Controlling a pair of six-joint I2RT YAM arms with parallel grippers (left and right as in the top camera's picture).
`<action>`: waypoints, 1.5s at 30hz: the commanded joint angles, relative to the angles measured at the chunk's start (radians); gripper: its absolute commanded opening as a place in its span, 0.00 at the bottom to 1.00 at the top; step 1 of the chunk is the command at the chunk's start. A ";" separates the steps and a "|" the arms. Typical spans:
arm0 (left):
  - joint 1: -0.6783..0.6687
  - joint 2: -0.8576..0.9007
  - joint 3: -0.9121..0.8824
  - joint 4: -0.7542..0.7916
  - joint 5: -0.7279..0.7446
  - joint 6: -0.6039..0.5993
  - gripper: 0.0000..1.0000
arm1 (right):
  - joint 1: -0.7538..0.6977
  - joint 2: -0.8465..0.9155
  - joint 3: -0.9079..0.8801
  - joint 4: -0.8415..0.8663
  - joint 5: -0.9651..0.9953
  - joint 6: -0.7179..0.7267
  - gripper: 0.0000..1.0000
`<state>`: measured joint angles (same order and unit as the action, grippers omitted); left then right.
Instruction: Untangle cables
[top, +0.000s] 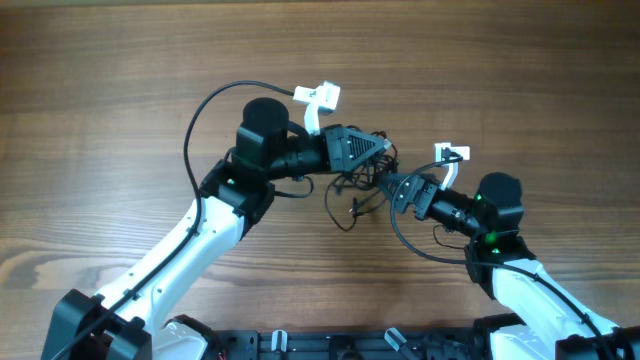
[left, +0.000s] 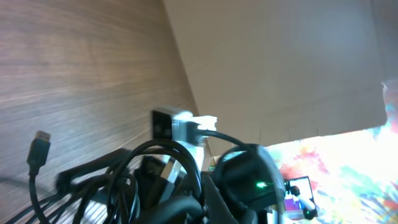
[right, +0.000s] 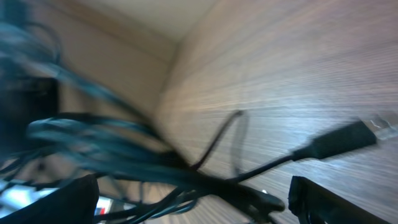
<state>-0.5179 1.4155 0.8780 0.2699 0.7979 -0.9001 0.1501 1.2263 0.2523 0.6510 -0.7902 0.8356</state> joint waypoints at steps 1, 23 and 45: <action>-0.065 -0.021 0.007 0.045 0.033 -0.004 0.04 | 0.004 -0.002 0.006 -0.071 0.175 0.032 1.00; 0.194 -0.021 0.007 -0.022 0.209 0.008 0.12 | -0.182 -0.002 0.006 -0.214 0.101 0.025 1.00; -0.128 -0.020 0.007 -0.474 -0.567 0.041 0.04 | -0.181 -0.002 0.005 -0.092 -0.112 -0.032 1.00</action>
<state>-0.6353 1.4132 0.8772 -0.2424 0.2493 -0.9005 -0.0280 1.2209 0.2596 0.5583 -0.8501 0.8562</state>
